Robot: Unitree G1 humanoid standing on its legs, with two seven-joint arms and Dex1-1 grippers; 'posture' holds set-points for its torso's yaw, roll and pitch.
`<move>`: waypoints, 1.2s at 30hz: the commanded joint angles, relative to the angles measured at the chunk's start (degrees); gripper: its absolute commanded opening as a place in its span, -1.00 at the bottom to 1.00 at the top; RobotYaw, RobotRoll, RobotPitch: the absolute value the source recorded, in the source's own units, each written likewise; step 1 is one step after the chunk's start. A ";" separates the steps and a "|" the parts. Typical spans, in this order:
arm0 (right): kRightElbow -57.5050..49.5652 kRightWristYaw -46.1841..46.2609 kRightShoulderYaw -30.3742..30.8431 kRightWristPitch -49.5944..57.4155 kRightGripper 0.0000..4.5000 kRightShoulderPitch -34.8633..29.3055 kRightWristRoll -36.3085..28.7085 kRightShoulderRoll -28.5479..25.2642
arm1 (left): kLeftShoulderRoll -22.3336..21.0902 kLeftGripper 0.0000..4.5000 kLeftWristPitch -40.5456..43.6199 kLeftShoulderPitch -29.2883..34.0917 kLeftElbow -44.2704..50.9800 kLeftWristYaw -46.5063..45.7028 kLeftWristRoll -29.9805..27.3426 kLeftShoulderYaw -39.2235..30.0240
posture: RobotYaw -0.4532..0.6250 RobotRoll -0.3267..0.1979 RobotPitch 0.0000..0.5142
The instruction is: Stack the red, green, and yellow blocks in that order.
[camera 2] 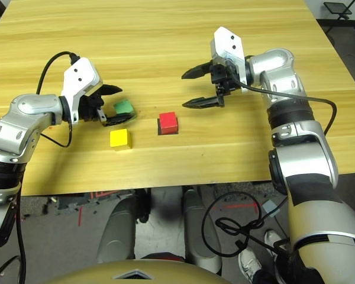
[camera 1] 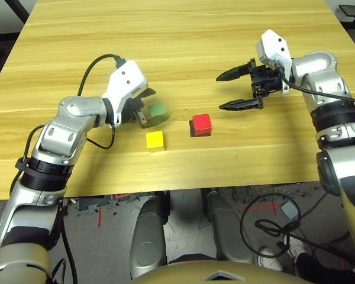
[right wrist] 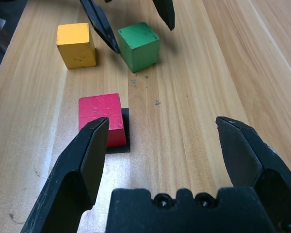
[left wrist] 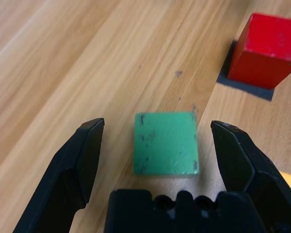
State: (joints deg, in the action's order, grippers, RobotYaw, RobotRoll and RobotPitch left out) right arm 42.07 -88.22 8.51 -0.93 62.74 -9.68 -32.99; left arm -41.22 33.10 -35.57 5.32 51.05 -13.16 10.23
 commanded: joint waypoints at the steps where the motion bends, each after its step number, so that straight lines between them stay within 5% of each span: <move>1: -2.65 0.57 -0.90 1.48 0.98 -1.63 -0.38 -0.61 | 0.39 1.00 1.07 0.27 -1.38 0.14 1.21 0.91 | 0.24 0.03 0.04; 3: -3.40 0.99 -1.12 2.15 0.98 -1.96 -0.42 -0.55 | 0.61 1.00 1.22 0.21 -1.77 0.14 1.53 0.91 | 0.24 0.04 0.05; 6: -3.98 1.50 -1.33 2.68 1.00 -2.21 -0.36 -0.47 | 1.11 0.73 1.26 0.12 -2.17 0.40 1.90 0.99 | 0.23 0.04 0.06; 11: -4.38 2.44 -1.47 3.31 1.00 -2.43 -0.26 -0.36 | 2.80 -0.08 2.31 -0.08 -1.83 0.44 1.15 0.43 | 0.23 0.04 0.06; 22: -4.66 2.11 -1.57 3.12 1.00 -5.08 -0.51 -0.91 | 3.90 -0.09 9.94 -9.15 2.25 3.61 -1.72 1.16 | 0.24 0.12 0.05; 30: -7.39 3.10 -2.14 4.70 1.00 -9.20 -0.67 -1.66 | 7.76 -0.09 21.10 -13.41 10.12 3.27 -5.25 5.72 | 0.20 0.16 0.08; 36: -9.45 3.83 -2.64 5.74 1.00 -11.18 -0.89 -2.62 | 11.03 -0.09 21.82 -14.17 11.03 1.95 -5.47 8.34 | 0.15 0.17 0.08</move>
State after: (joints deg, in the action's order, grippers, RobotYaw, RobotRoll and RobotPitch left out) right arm 34.23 -84.33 6.53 4.36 52.71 -9.86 -34.79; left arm -30.34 54.61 -49.31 15.10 53.23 -18.32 17.51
